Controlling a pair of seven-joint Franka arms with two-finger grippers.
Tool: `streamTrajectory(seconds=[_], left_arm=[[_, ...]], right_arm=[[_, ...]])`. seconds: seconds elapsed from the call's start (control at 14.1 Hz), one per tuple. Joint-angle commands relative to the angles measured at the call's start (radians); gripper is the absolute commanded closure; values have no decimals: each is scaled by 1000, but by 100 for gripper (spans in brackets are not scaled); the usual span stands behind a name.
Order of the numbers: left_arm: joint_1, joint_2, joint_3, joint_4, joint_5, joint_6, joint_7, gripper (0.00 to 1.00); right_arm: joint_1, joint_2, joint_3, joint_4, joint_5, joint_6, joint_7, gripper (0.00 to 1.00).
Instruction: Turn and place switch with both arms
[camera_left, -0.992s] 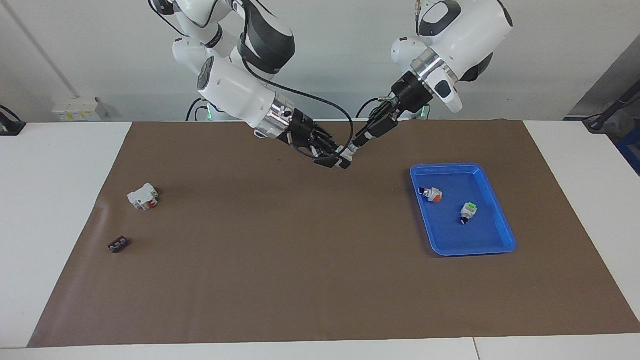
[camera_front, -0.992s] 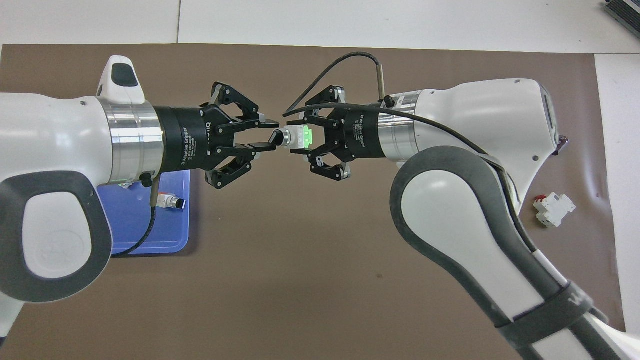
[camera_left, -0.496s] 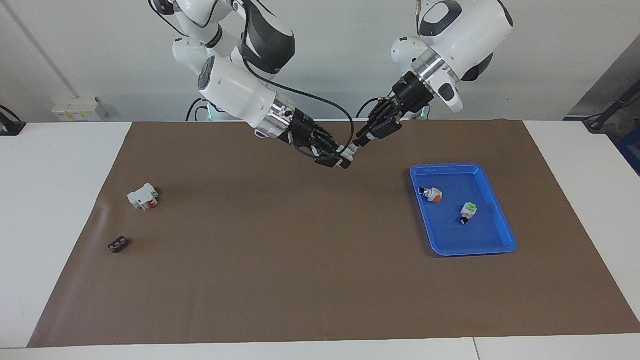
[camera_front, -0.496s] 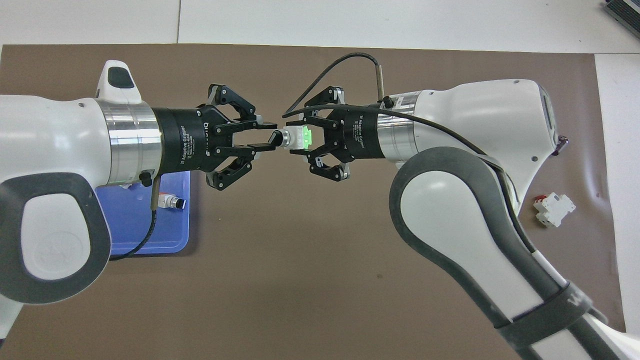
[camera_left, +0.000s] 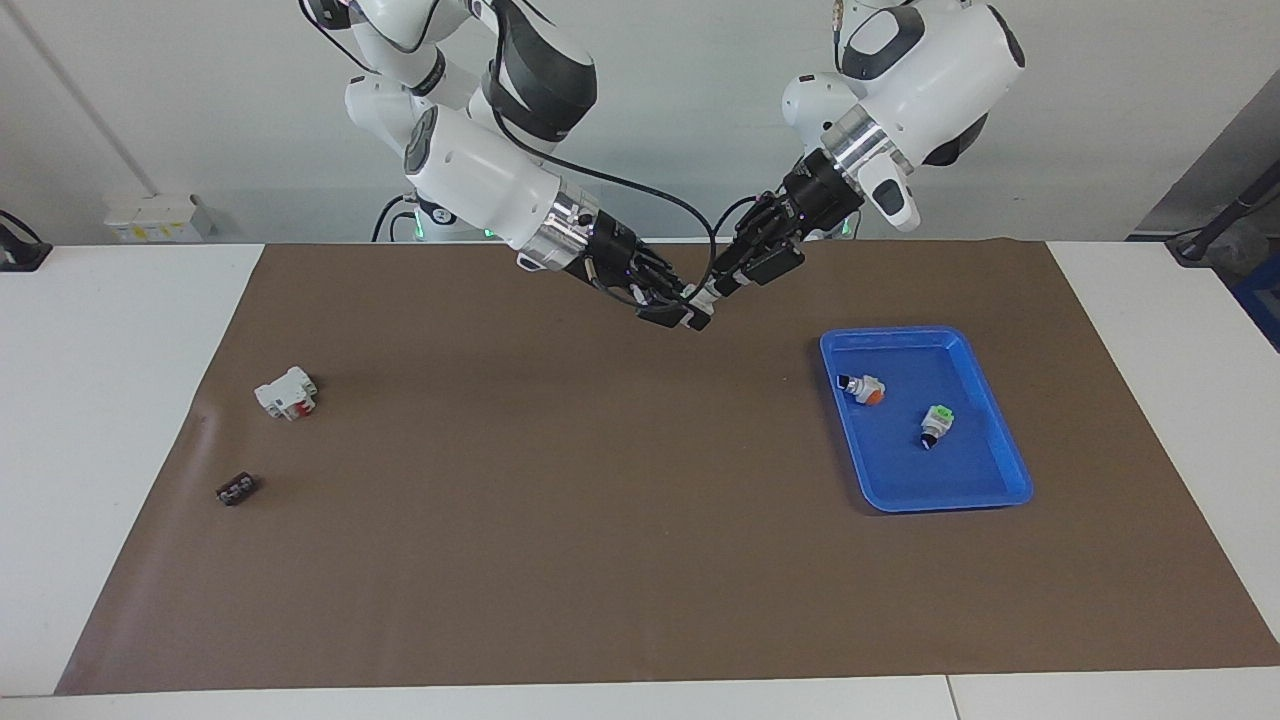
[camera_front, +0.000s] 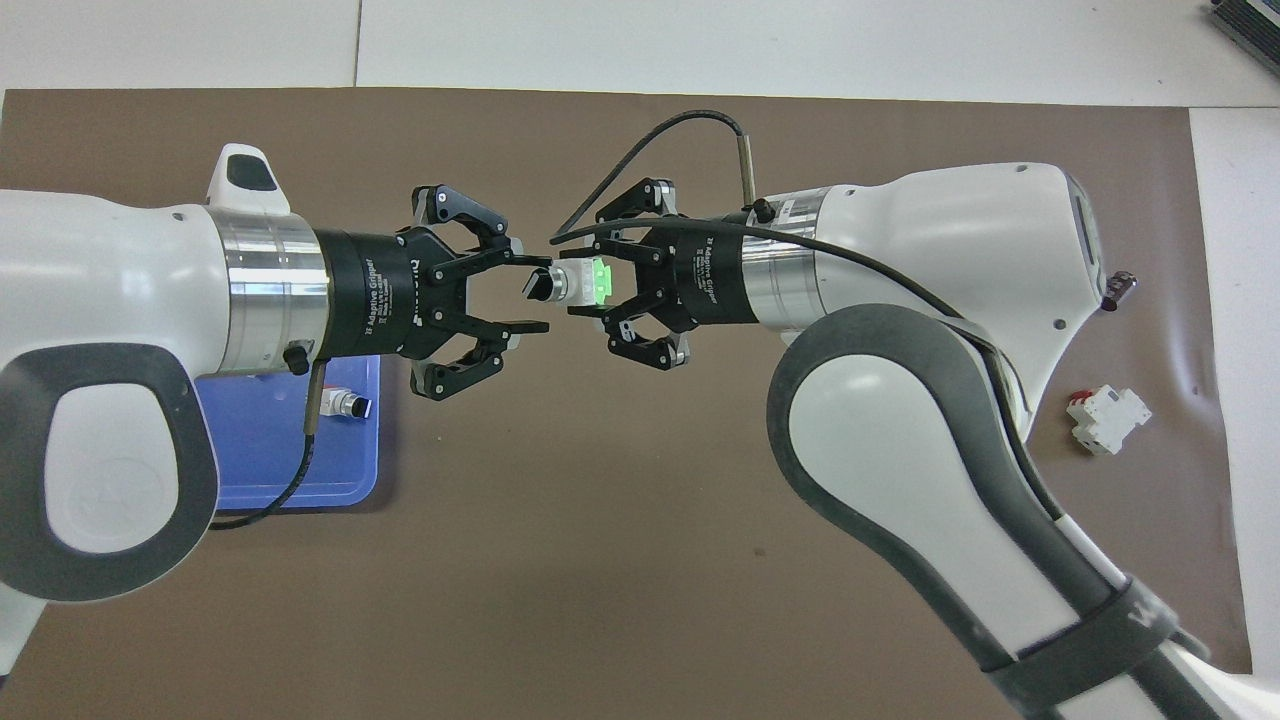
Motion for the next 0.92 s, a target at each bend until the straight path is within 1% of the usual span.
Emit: streamTrajectory(seconds=[0.0, 0.85], left_arm=[[2, -24, 7, -14, 11, -22, -18, 59], [20, -35, 9, 6, 11, -8, -49, 57]], right_arm=[[-9, -15, 6, -7, 24, 7, 4, 100], [-9, -21, 6, -9, 24, 5, 4, 100]])
